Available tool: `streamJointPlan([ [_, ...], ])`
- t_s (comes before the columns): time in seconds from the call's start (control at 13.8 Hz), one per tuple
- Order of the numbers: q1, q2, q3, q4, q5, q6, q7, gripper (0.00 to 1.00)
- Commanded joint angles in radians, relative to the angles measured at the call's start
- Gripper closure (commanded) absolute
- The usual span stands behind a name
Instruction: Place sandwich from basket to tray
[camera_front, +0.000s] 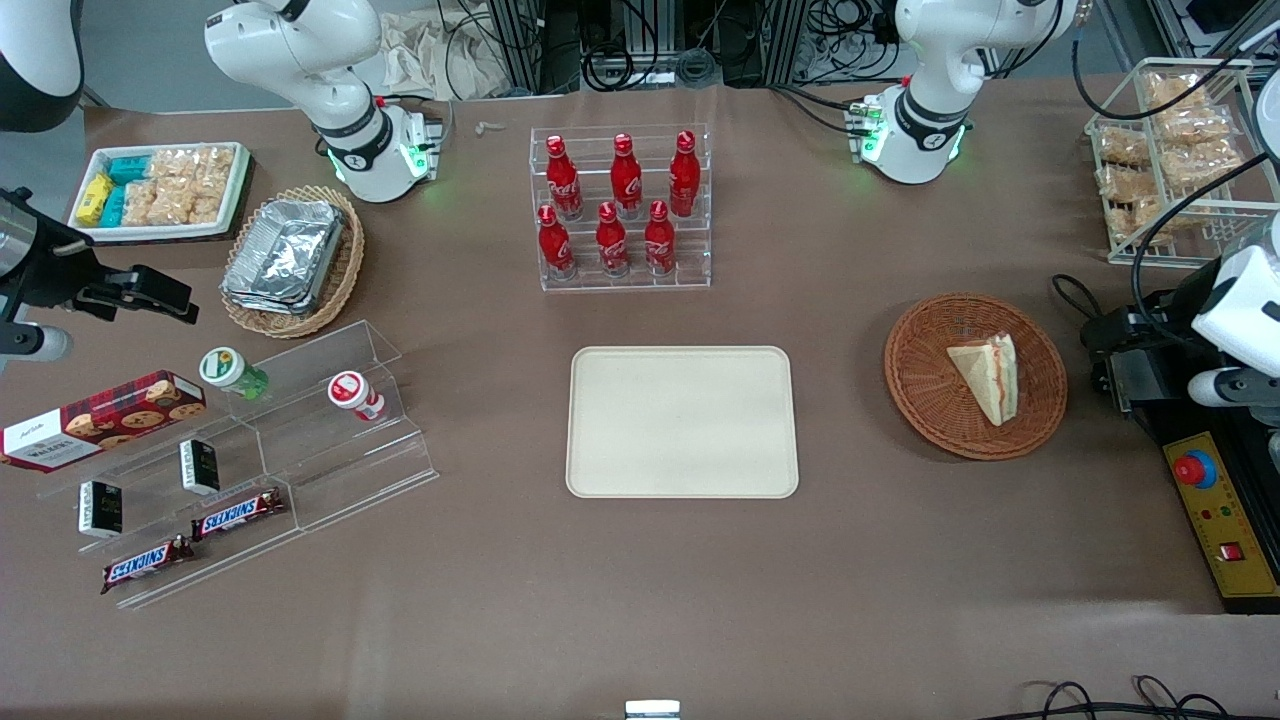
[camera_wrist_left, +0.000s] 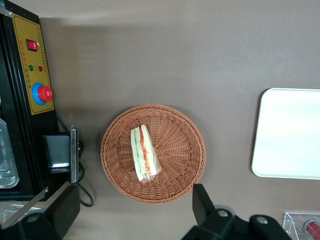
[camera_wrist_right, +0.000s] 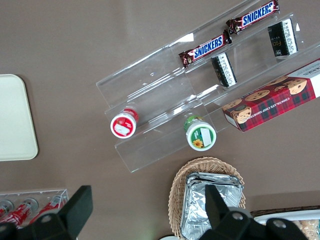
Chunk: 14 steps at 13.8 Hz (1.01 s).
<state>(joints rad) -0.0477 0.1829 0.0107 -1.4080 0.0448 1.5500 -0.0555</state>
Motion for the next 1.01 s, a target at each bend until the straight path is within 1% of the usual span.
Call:
streamJointPlan([
  [0.0, -0.012, 0.017, 0.011, 0.035, 0.015, -0.027, -0.004, 0.00],
  [0.36, -0.014, 0.029, 0.011, 0.034, 0.020, -0.028, -0.010, 0.00],
  [0.51, -0.012, 0.023, 0.012, 0.009, 0.021, -0.039, -0.014, 0.00],
  [0.72, -0.008, -0.003, 0.017, -0.052, 0.021, -0.047, -0.018, 0.00],
  [0.94, 0.002, -0.075, 0.018, -0.179, 0.020, -0.004, -0.018, 0.00],
])
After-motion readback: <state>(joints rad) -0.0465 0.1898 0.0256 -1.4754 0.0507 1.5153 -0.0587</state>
